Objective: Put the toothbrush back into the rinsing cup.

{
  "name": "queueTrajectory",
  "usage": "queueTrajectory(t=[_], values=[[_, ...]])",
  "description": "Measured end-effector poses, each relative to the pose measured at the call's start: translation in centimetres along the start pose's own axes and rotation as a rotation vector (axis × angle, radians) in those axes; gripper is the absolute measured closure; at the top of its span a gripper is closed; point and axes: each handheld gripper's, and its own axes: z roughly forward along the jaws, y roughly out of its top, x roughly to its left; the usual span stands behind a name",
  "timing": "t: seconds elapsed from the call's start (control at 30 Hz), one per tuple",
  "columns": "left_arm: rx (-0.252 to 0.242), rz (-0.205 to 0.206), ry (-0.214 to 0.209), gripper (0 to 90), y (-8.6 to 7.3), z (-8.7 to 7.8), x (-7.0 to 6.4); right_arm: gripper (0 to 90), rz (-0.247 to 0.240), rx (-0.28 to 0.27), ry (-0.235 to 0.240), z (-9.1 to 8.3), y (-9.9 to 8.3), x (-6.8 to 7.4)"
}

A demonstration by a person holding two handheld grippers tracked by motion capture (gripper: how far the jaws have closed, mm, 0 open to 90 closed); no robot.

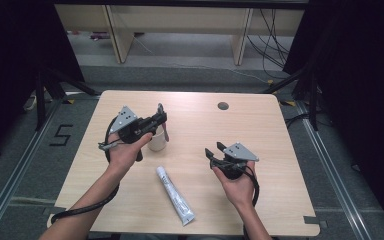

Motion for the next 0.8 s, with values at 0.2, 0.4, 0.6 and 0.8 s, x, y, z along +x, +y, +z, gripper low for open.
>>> queueTrajectory(t=[0.2, 0.4, 0.6, 0.8], values=[[-0.014, 0.009, 0.019, 83.2, 0.8, 0.0, 0.7, 46.8, 0.031, 0.017, -0.031, -0.4, -0.8, -0.9], [-0.023, 0.015, 0.031, 83.2, 1.4, 0.0, 1.2, 47.1, 0.024, 0.023, -0.049, -0.6, -1.6, -1.5], [-0.030, 0.019, 0.040, 83.2, 1.9, 0.2, 1.6, 47.0, 0.058, 0.023, -0.053, -0.7, -2.1, -1.8], [-0.037, 0.027, 0.045, 83.2, 2.2, 0.4, 1.9, 46.8, 0.034, 0.018, -0.074, -0.8, -2.6, -2.3]])
